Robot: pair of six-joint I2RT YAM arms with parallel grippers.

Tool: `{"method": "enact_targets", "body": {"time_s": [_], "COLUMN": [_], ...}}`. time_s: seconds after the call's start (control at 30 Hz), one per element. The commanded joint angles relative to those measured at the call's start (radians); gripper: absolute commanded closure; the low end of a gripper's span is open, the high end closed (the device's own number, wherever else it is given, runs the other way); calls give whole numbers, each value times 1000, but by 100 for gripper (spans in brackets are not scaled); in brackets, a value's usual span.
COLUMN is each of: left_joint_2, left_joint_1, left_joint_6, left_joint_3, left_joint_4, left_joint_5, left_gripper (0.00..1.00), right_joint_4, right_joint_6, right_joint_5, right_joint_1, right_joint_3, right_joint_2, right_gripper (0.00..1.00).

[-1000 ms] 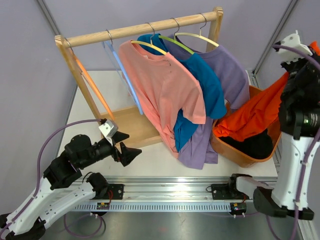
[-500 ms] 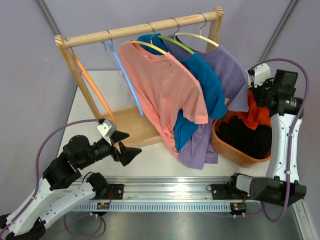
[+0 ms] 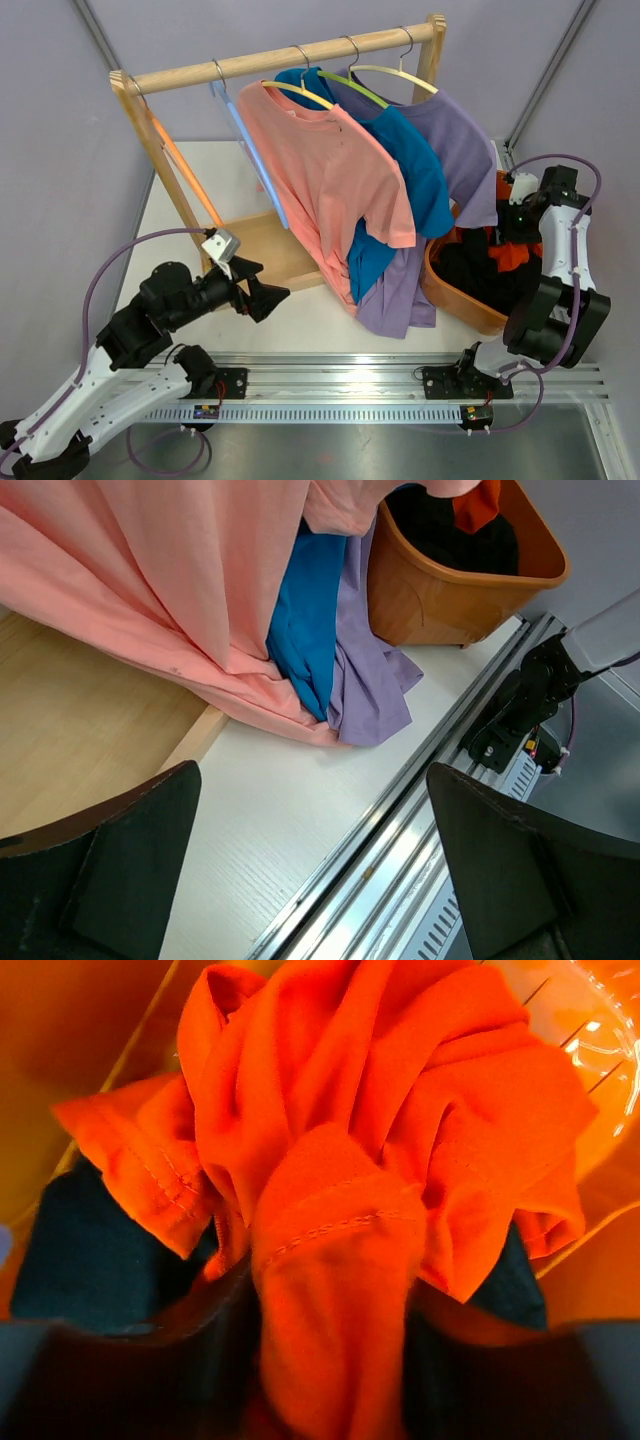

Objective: Remove the t-shirt from the hanger
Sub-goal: Place the tshirt into the basket, then grab a hanger with a tshirt on it with the right arm

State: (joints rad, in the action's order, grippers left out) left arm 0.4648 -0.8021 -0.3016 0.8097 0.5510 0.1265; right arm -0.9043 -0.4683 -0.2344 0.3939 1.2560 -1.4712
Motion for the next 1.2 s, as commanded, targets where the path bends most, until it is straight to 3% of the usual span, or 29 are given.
{"method": "enact_targets", "body": {"time_s": [0.0, 0.27, 0.33, 0.43, 0.5, 0.6, 0.73, 0.8, 0.87, 0.93, 1.17], "left_joint_2": [66, 80, 71, 64, 70, 75, 101, 107, 112, 115, 124], "left_joint_1": [3, 3, 3, 3, 3, 1, 3, 1, 3, 3, 3], "left_joint_6": [-53, -93, -94, -103, -114, -137, -154, -160, -172, -188, -246], "left_joint_3": [11, -12, -17, -20, -20, -21, 2, 14, 25, 40, 57], "left_joint_4": [-54, -16, -25, -28, -29, -39, -26, -14, -7, 4, 12], "left_joint_5": [-45, -93, -105, -116, -120, -156, -160, -157, -156, -162, -182], "left_gripper": [1, 1, 1, 1, 1, 1, 1, 1, 1, 1, 1], "right_joint_4": [-57, -208, -272, -404, -461, -456, -314, -268, -219, -194, -125], "right_joint_6": [-52, -105, -115, -158, -150, -57, 146, 265, 325, 318, 199], "right_joint_5": [-86, -109, -156, -382, -534, -554, -678, -678, -622, -491, -165], "right_joint_1": [39, 48, 46, 40, -47, -307, -368, -388, -507, -637, -861], "right_joint_3": [103, 520, 653, 843, 928, 1062, 1240, 1301, 1352, 1349, 1297], "right_joint_2": [25, 80, 75, 60, 46, 26, -52, -87, -126, -146, -184], "right_gripper": [36, 4, 4, 3, 3, 5, 9, 12, 15, 17, 20]}}
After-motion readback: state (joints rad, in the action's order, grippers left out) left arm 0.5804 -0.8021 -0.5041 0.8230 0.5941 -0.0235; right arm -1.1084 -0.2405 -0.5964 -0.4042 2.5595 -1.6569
